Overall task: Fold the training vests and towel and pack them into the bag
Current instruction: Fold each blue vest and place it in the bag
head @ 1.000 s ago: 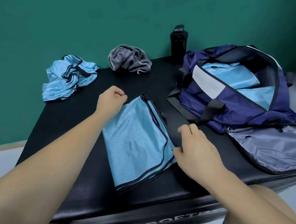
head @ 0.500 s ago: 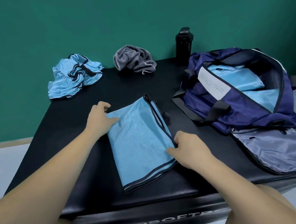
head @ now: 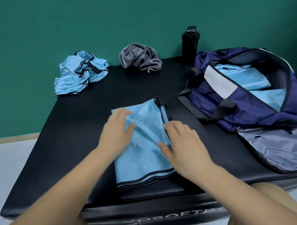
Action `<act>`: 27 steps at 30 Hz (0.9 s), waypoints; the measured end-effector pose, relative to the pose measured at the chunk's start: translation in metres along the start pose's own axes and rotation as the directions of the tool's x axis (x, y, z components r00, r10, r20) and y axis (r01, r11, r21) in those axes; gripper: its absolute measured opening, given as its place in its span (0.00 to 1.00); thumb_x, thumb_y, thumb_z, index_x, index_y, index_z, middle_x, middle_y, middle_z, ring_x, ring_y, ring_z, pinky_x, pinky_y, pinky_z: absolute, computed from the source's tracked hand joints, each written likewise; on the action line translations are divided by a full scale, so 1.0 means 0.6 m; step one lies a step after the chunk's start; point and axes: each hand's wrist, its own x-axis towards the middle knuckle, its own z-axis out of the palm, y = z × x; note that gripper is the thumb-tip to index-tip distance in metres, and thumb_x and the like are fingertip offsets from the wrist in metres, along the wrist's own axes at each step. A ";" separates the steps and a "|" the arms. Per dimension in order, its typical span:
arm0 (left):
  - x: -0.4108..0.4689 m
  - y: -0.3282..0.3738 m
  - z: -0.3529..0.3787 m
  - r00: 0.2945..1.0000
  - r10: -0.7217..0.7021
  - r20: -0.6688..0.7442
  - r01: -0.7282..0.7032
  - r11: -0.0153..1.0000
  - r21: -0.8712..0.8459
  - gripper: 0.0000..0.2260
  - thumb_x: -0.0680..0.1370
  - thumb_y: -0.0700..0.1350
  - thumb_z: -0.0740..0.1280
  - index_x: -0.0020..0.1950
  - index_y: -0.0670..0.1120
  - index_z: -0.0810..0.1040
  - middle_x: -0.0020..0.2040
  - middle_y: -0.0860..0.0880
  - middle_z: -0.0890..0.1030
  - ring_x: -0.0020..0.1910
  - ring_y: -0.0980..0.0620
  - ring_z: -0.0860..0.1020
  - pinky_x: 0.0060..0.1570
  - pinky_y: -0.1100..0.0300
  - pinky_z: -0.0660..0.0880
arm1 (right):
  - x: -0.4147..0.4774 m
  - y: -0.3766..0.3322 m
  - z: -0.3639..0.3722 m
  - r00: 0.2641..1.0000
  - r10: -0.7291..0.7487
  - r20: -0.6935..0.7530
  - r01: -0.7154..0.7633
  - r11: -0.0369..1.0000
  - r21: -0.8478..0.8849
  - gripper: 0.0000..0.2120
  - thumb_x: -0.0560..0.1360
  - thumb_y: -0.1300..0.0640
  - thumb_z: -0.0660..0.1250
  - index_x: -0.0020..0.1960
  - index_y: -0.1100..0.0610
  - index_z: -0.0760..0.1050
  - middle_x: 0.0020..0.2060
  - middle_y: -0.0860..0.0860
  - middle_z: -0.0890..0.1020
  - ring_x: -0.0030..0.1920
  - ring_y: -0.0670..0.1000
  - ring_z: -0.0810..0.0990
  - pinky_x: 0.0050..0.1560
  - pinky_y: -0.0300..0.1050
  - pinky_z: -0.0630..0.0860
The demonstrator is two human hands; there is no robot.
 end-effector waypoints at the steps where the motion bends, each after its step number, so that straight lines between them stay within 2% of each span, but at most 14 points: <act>1: -0.021 0.016 0.007 0.999 0.002 0.054 -0.003 1.000 0.027 0.21 0.85 0.50 0.66 0.78 0.50 0.71 0.79 0.52 0.68 0.76 0.47 0.70 0.73 0.45 0.70 | 0.010 -0.011 0.013 0.999 -0.045 0.019 0.045 0.999 0.022 0.27 0.85 0.41 0.59 0.79 0.55 0.66 0.76 0.52 0.71 0.74 0.55 0.70 0.72 0.53 0.70; 3: -0.053 0.034 0.023 0.990 -0.008 0.143 -0.006 0.995 0.098 0.25 0.87 0.49 0.61 0.84 0.49 0.64 0.85 0.50 0.61 0.84 0.48 0.58 0.79 0.48 0.61 | 0.034 -0.036 0.040 0.988 -0.120 0.095 0.115 0.992 0.059 0.30 0.88 0.41 0.53 0.84 0.56 0.60 0.83 0.53 0.64 0.83 0.54 0.60 0.81 0.52 0.60; 5: -0.071 0.027 0.036 0.978 -0.023 0.209 -0.018 0.981 0.191 0.28 0.87 0.47 0.58 0.87 0.48 0.56 0.87 0.50 0.54 0.86 0.49 0.50 0.82 0.50 0.56 | 0.059 -0.051 0.066 0.964 -0.175 0.199 0.167 0.984 0.056 0.31 0.89 0.41 0.48 0.86 0.56 0.54 0.85 0.52 0.57 0.85 0.52 0.52 0.84 0.52 0.50; 8: -0.082 -0.009 0.043 0.957 -0.078 0.278 -0.024 0.938 0.347 0.29 0.89 0.57 0.49 0.88 0.52 0.45 0.87 0.54 0.44 0.86 0.51 0.43 0.84 0.49 0.48 | 0.079 -0.033 0.091 0.916 -0.167 0.364 0.200 0.978 -0.055 0.34 0.88 0.37 0.40 0.87 0.54 0.46 0.86 0.50 0.48 0.86 0.49 0.41 0.84 0.52 0.39; 11: -0.088 -0.028 0.040 0.950 -0.083 0.301 -0.038 0.927 0.374 0.31 0.86 0.65 0.41 0.87 0.57 0.40 0.86 0.57 0.39 0.86 0.53 0.38 0.84 0.48 0.44 | 0.074 0.013 0.097 0.912 -0.163 0.377 0.228 0.964 -0.136 0.37 0.85 0.33 0.35 0.87 0.53 0.42 0.86 0.47 0.42 0.84 0.46 0.36 0.84 0.52 0.37; 17: -0.094 -0.034 0.019 0.922 -0.135 0.362 -0.007 0.931 0.364 0.31 0.86 0.66 0.42 0.86 0.58 0.35 0.86 0.58 0.35 0.85 0.53 0.34 0.84 0.47 0.41 | 0.059 0.060 0.077 0.919 -0.126 0.375 0.177 0.979 -0.105 0.37 0.85 0.31 0.39 0.87 0.51 0.39 0.85 0.44 0.37 0.82 0.41 0.31 0.84 0.51 0.36; 20: -0.116 -0.024 0.001 0.932 -0.101 0.349 -0.023 0.942 0.334 0.32 0.87 0.65 0.47 0.87 0.56 0.40 0.87 0.56 0.40 0.85 0.52 0.37 0.84 0.48 0.42 | 0.050 0.056 0.067 0.939 -0.127 0.320 0.160 0.984 -0.079 0.38 0.85 0.31 0.39 0.87 0.53 0.42 0.86 0.46 0.41 0.84 0.43 0.35 0.84 0.49 0.37; 23: -0.159 -0.007 -0.017 0.958 0.036 0.285 -0.103 0.970 0.222 0.31 0.86 0.65 0.55 0.87 0.56 0.53 0.86 0.57 0.53 0.86 0.53 0.50 0.83 0.53 0.49 | 0.040 0.043 0.047 0.946 -0.194 0.260 0.198 0.980 0.009 0.37 0.85 0.33 0.43 0.87 0.53 0.50 0.86 0.46 0.49 0.85 0.44 0.42 0.85 0.48 0.44; 25: -0.185 0.004 -0.029 0.956 0.141 0.259 -0.181 0.974 0.137 0.27 0.84 0.66 0.58 0.81 0.59 0.67 0.81 0.60 0.66 0.80 0.56 0.63 0.79 0.54 0.60 | 0.034 0.029 0.033 0.937 -0.253 0.241 0.232 0.966 0.110 0.33 0.86 0.34 0.50 0.85 0.51 0.60 0.84 0.45 0.60 0.85 0.45 0.51 0.84 0.48 0.52; 27: -0.200 0.013 -0.038 0.928 0.251 0.274 -0.279 0.958 0.068 0.20 0.82 0.66 0.63 0.70 0.60 0.76 0.68 0.64 0.74 0.68 0.61 0.72 0.69 0.58 0.68 | 0.024 0.014 0.027 0.910 -0.333 0.247 0.297 0.939 0.172 0.30 0.85 0.34 0.56 0.81 0.49 0.68 0.79 0.43 0.70 0.81 0.46 0.61 0.81 0.49 0.61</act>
